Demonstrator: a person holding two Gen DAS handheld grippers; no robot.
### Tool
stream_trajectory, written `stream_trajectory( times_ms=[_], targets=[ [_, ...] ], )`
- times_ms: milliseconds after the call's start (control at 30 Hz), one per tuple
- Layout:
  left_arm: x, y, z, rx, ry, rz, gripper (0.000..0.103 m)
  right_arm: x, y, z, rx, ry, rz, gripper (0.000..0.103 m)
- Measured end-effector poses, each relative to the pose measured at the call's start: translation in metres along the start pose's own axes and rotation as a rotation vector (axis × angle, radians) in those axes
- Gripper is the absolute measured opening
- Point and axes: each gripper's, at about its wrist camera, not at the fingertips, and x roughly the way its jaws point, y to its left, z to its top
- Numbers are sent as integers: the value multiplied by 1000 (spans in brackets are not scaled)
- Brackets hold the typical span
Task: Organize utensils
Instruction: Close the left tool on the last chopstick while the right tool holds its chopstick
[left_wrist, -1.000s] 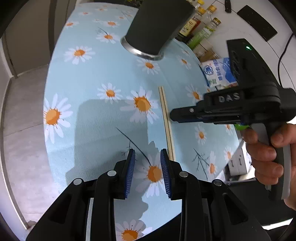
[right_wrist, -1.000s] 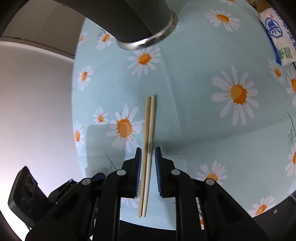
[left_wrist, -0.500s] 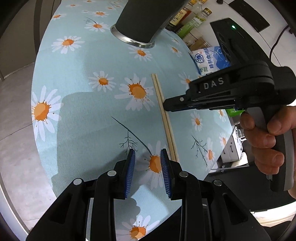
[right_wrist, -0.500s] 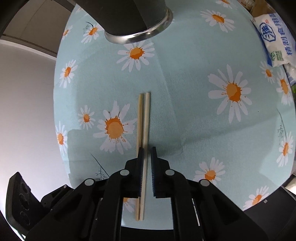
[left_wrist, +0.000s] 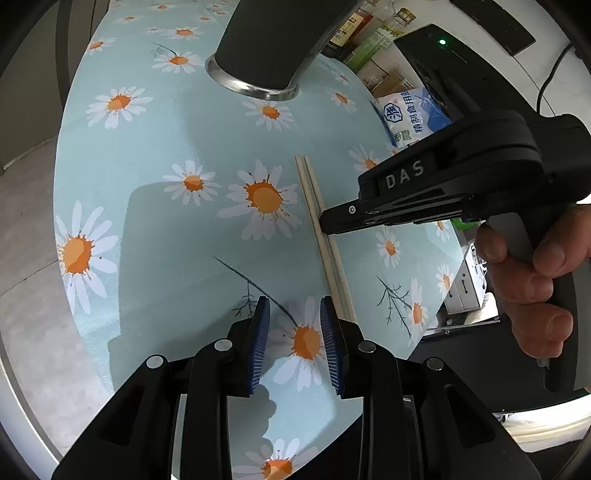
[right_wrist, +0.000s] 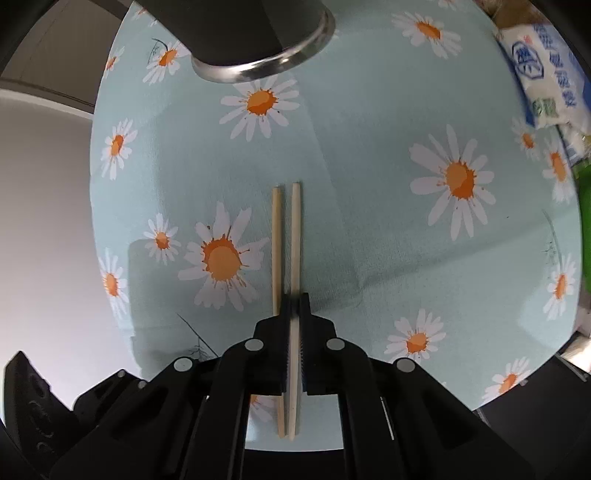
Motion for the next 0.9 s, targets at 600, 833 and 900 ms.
stream_trajectory(
  times_ms=[600,833,900],
  targets=[
    [43,-52,40,-30,90,225,27,-38,-59,6,-160,-20,204,5],
    [56,-61,49,-78,134,361,25,-52,-83,7,-226,-18,249,5],
    [58,-63,51,-81,141,397,18,-57,-88,8,-243,-25,260,5]
  ],
)
